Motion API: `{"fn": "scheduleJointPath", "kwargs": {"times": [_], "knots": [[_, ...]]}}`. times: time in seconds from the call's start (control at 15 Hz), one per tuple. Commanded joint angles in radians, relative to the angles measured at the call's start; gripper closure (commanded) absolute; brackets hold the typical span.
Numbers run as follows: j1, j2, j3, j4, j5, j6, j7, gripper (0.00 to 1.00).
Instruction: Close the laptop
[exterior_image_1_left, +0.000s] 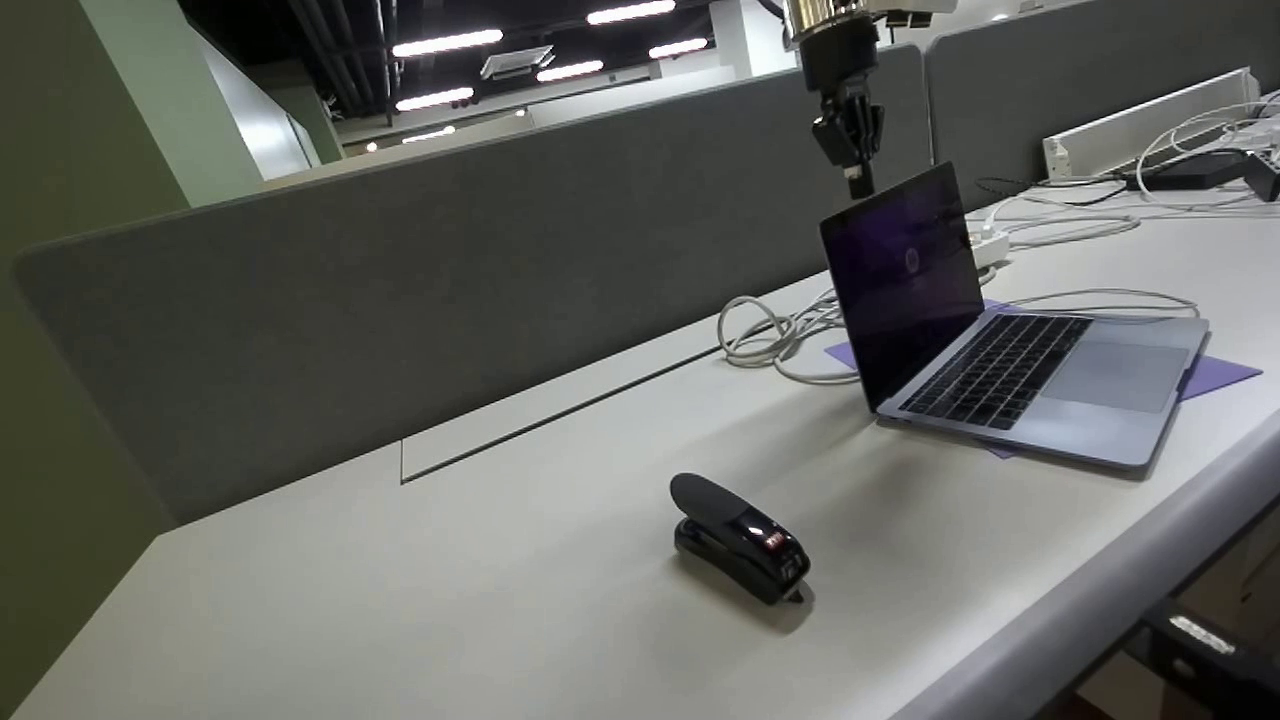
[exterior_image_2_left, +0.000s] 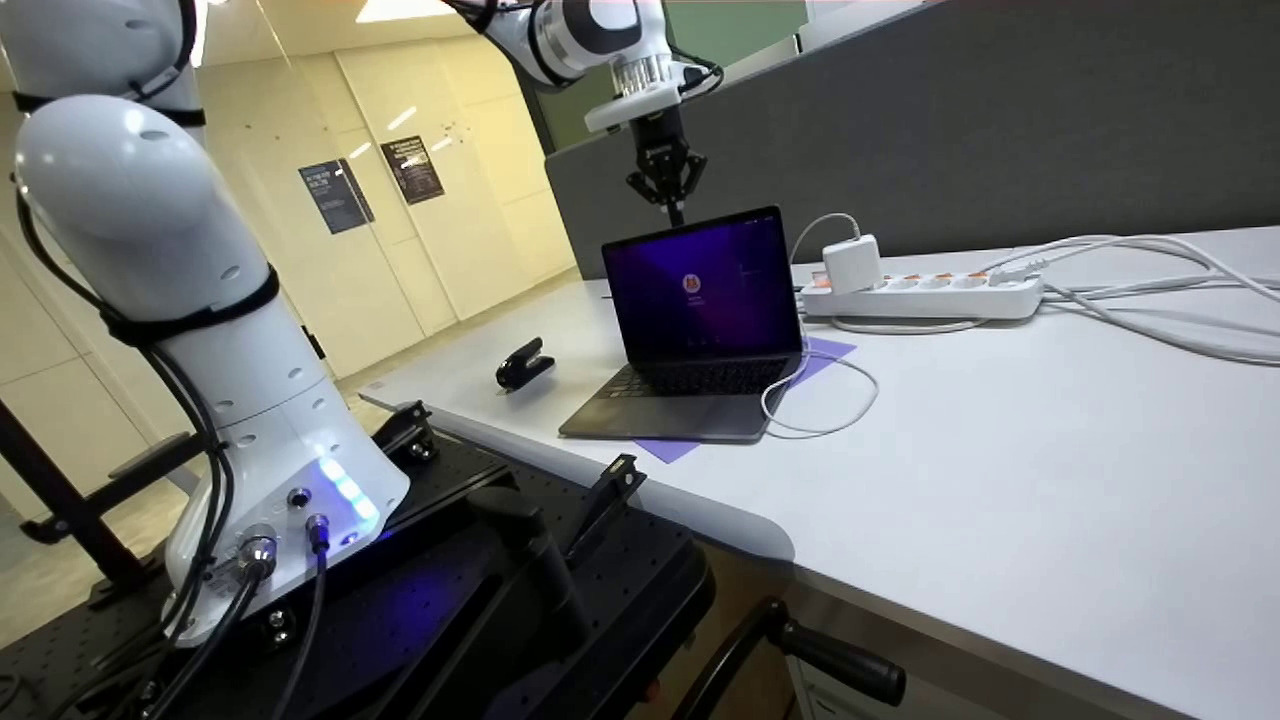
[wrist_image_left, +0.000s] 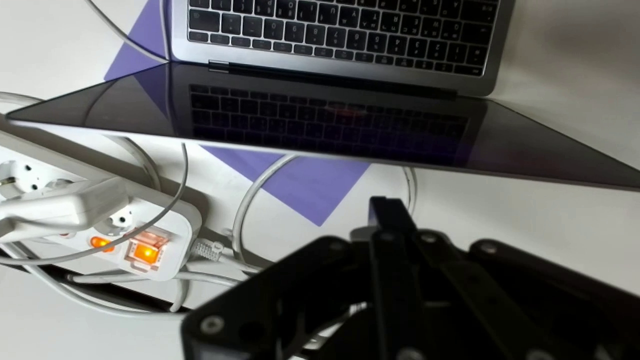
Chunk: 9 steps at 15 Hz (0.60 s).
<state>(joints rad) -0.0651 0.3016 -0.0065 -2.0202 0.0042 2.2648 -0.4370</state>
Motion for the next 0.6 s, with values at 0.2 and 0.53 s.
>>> {"fn": "scheduleJointPath", "kwargs": {"times": [0.2, 0.53], "knots": [[-0.006, -0.024, 0.015, -0.074, -0.010, 0.034, 0.007, 1.00], [-0.002, -0.077, 0.036, -0.169, 0.005, 0.055, -0.005, 1.00]]}}
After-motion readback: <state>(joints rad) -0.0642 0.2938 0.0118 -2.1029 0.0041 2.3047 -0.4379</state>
